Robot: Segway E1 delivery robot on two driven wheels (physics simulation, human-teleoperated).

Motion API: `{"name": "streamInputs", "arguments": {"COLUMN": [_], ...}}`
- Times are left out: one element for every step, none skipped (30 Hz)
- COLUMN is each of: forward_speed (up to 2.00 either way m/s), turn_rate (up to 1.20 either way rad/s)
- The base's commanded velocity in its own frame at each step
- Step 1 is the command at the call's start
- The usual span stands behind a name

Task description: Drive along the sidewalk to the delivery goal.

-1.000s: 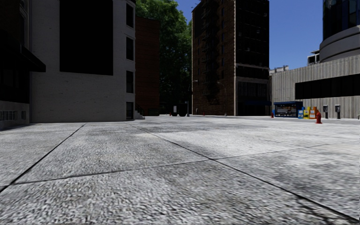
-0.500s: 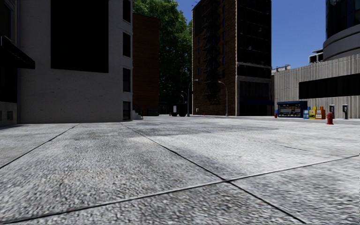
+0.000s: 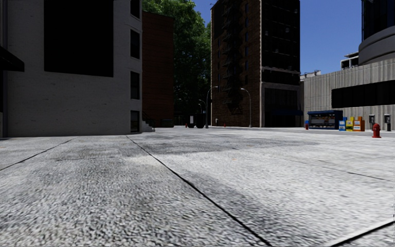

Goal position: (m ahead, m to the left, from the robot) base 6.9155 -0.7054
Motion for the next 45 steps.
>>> {"name": "streamInputs", "arguments": {"forward_speed": [1.91, 1.91, 1.91, 1.91, 1.93, 1.93, 2.00, 2.00, 2.00, 2.00, 2.00, 2.00, 2.00, 2.00, 2.00, 2.00, 2.00, 2.00, 1.98, 1.98, 1.96, 1.94, 1.91, 1.91, 1.90, 1.89, 1.89, 1.89, 1.89, 1.89, 1.89, 1.89, 1.89, 1.89, 1.89, 1.89, 1.89, 1.87, 1.87, 1.85, 1.84, 1.83, 1.83, 1.82, 1.79], "turn_rate": [0.00, 0.00, 0.00, 0.00, 0.00, 0.00, 0.00, 0.00, 0.00, 0.00, 0.00, 0.00, -0.17, -0.33, -0.33, -0.38, -0.40, -0.40, -0.40, -0.40, -0.40, -0.40, -0.39, -0.39, -0.19, 0.00, 0.00, 0.00, 0.00, 0.00, 0.00, 0.00, 0.00, 0.00, 0.00, 0.00, 0.00, 0.00, 0.00, 0.00, 0.00, 0.00, 0.00, 0.00, 0.00]}}
